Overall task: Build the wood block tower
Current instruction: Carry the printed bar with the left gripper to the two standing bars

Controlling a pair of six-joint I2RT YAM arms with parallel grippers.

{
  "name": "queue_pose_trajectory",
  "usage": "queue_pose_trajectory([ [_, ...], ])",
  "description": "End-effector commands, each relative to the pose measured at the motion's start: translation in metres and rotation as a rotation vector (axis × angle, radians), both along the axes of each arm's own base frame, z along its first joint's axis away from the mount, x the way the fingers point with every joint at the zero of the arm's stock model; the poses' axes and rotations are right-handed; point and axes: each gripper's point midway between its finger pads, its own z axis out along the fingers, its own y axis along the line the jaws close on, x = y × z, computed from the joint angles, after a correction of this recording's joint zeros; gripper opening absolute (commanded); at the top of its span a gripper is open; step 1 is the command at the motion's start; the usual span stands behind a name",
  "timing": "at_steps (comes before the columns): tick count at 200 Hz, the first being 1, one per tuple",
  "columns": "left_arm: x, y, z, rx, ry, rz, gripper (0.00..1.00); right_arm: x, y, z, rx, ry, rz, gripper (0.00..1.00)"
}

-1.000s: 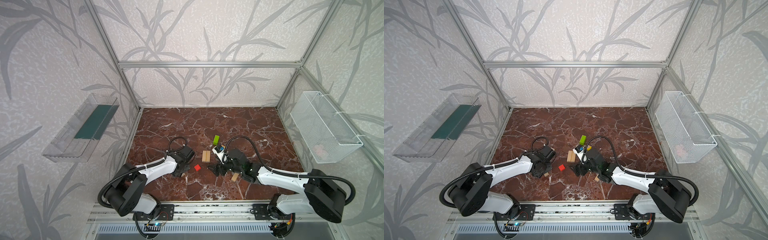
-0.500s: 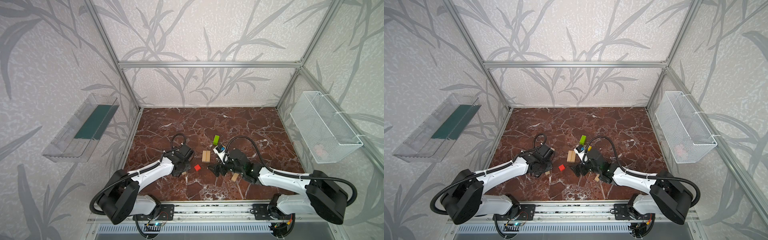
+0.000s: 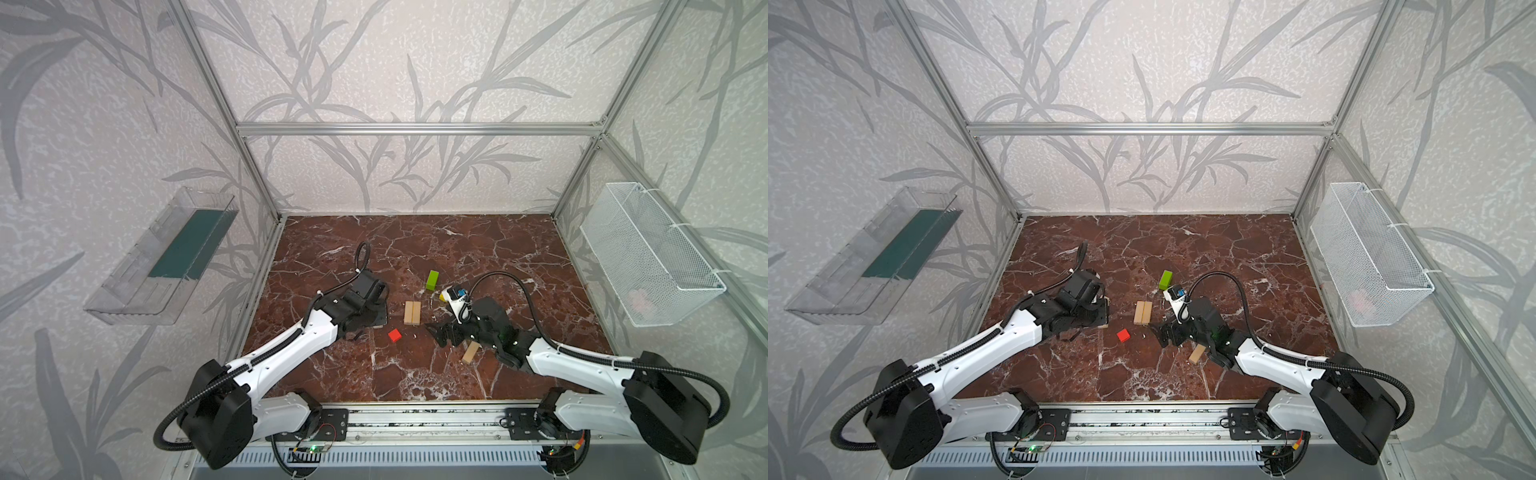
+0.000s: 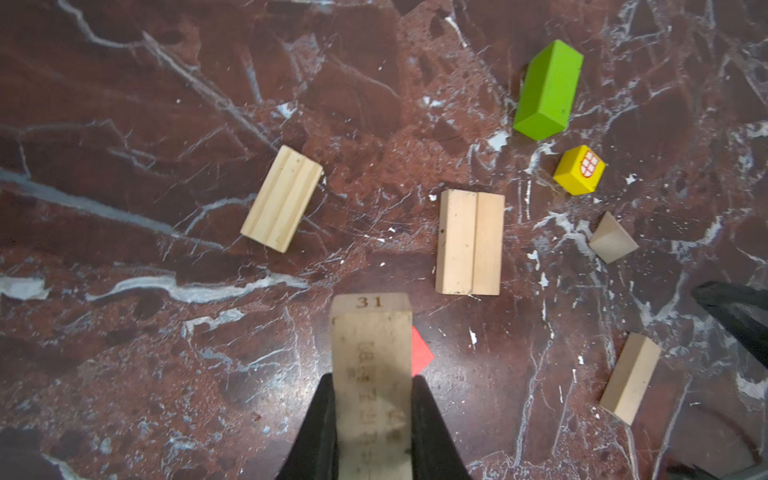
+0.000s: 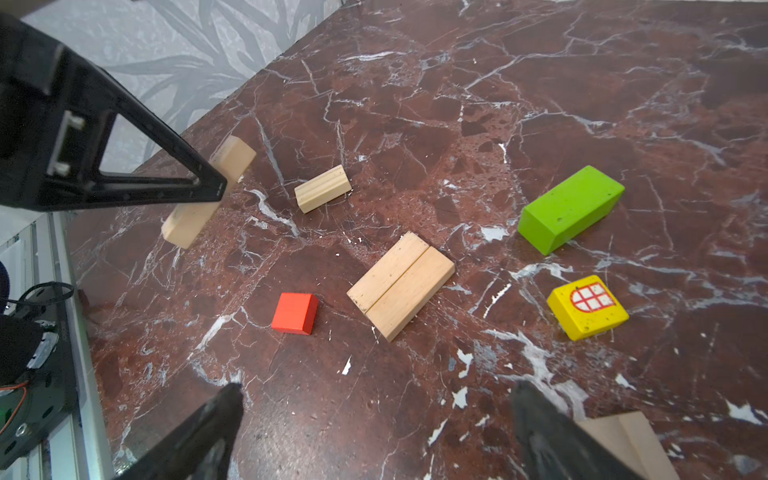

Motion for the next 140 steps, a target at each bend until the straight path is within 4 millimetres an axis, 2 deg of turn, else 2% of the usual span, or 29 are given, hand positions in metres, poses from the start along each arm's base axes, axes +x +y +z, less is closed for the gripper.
queue_pose_trajectory([
  [1, 0.003, -0.013, 0.01, 0.02, -0.007, -0.105, 0.0, 0.004, -0.005, 0.01, 0.04, -0.029, -0.026, 0.99],
  [65, 0.026, -0.049, 0.011, 0.073, -0.018, -0.233, 0.0, 0.008, -0.009, 0.009, 0.053, -0.014, -0.034, 0.99],
  [112, 0.038, -0.073, -0.006, 0.089, 0.028, -0.284, 0.0, 0.014, -0.019, 0.01, 0.072, -0.007, -0.071, 0.99],
  [140, 0.044, -0.08, -0.017, 0.127, 0.069, -0.285, 0.0, 0.015, -0.022, 0.008, 0.08, -0.006, -0.081, 0.99],
])
